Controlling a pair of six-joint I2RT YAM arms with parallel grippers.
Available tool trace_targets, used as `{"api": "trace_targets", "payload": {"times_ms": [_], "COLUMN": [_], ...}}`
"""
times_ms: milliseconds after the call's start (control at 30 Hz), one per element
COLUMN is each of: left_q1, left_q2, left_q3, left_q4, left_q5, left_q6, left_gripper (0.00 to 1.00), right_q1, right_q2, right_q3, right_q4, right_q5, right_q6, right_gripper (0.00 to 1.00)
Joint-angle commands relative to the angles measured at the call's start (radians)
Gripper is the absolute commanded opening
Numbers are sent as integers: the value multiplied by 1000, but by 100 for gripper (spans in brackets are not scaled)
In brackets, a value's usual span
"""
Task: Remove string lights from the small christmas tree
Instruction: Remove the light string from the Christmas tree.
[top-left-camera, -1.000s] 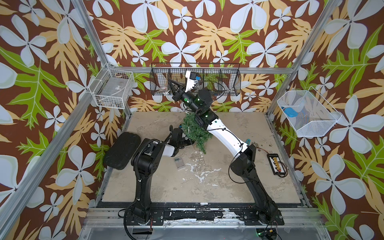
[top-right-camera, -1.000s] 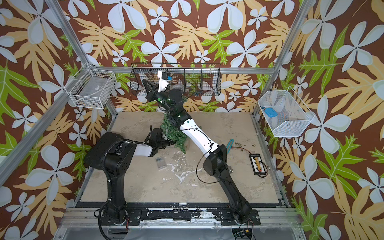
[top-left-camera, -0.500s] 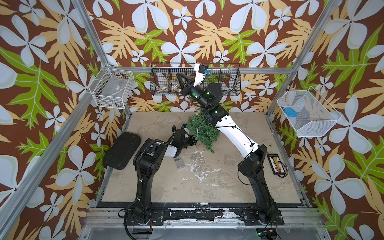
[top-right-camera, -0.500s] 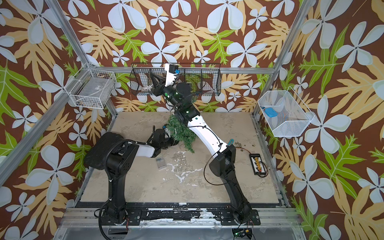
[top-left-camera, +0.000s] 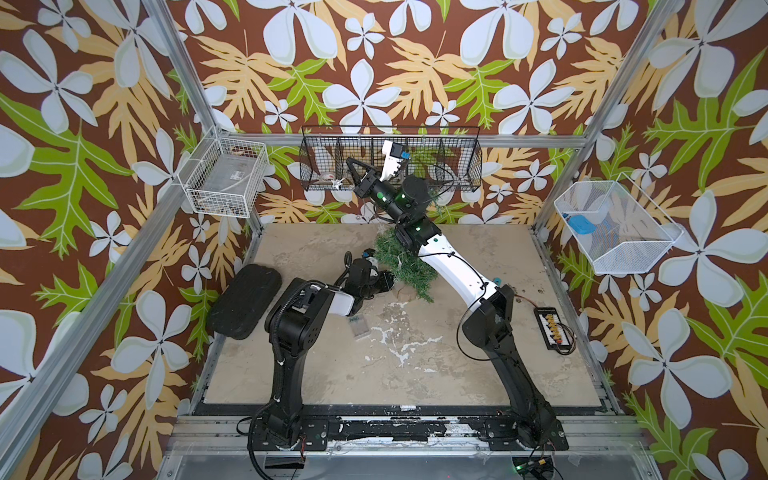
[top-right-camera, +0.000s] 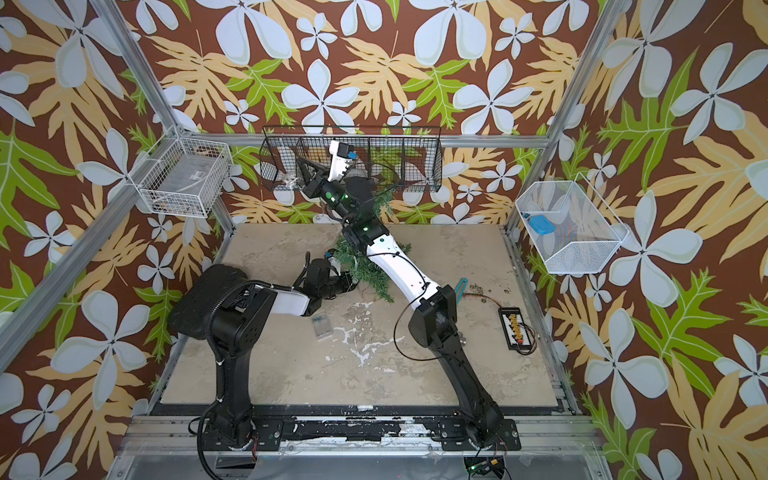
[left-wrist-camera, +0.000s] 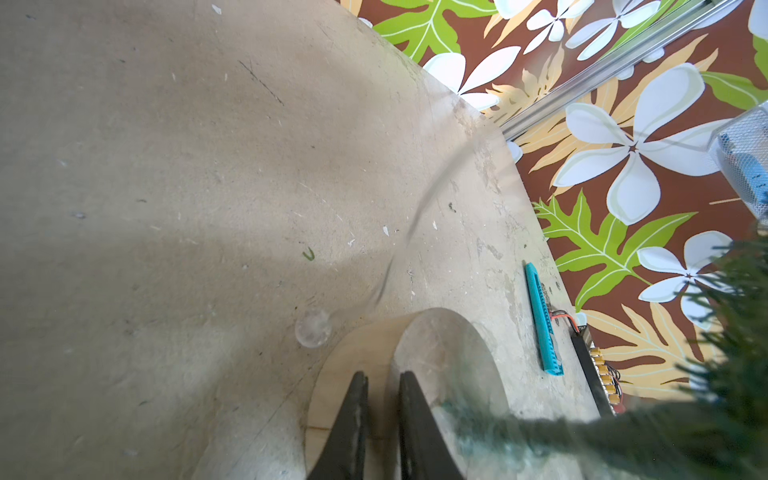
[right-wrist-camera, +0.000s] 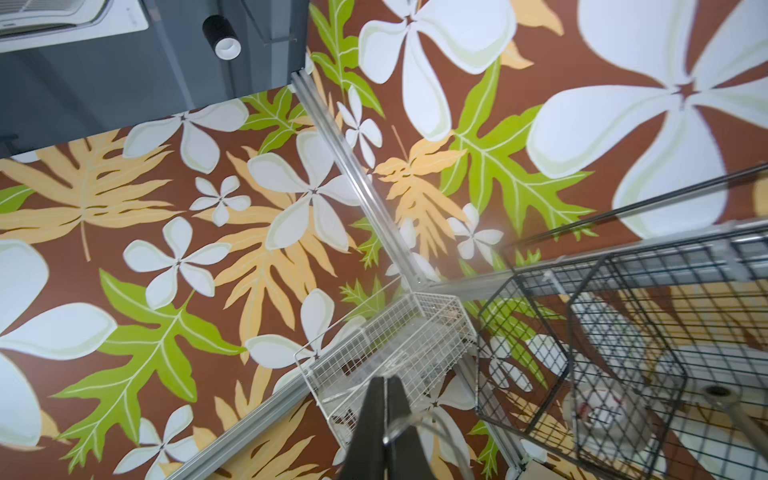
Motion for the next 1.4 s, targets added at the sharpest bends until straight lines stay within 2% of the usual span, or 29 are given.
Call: {"api": "trace_targets", "payload": {"times_ms": [0, 267, 500, 667, 933, 1167, 1367], "left_q1": [-2, -4, -4, -4, -5, -6, -12], "left_q2": [8, 33, 48, 56, 75, 76, 77], "left_q3": [-17, 10, 37, 48, 73, 85, 87], "left_q4": [-206, -227, -241, -259, -308, -333, -333], "left_q5": [-5, -11, -14, -35, -69, -82, -88], "left_q6": [-5, 3, -6, -14, -12, -1, -10], "left_gripper": [17, 16, 16, 14, 13, 13, 13], "right_q1": [0, 79, 80, 80, 68, -1, 5], "right_q2": [12, -96, -229, -305, -441, -484, -395], "right_q3": [15, -26, -94, -103, -136, -216, -157], "right_q4": [58, 14, -55, -127, -220, -224, -223], "right_q5": [18, -53, -77, -144, -93, -119, -219], "right_q6": [20, -71, -154, -168, -271, -194, -74], "right_gripper": [0, 0, 0, 0, 0, 0, 0]}}
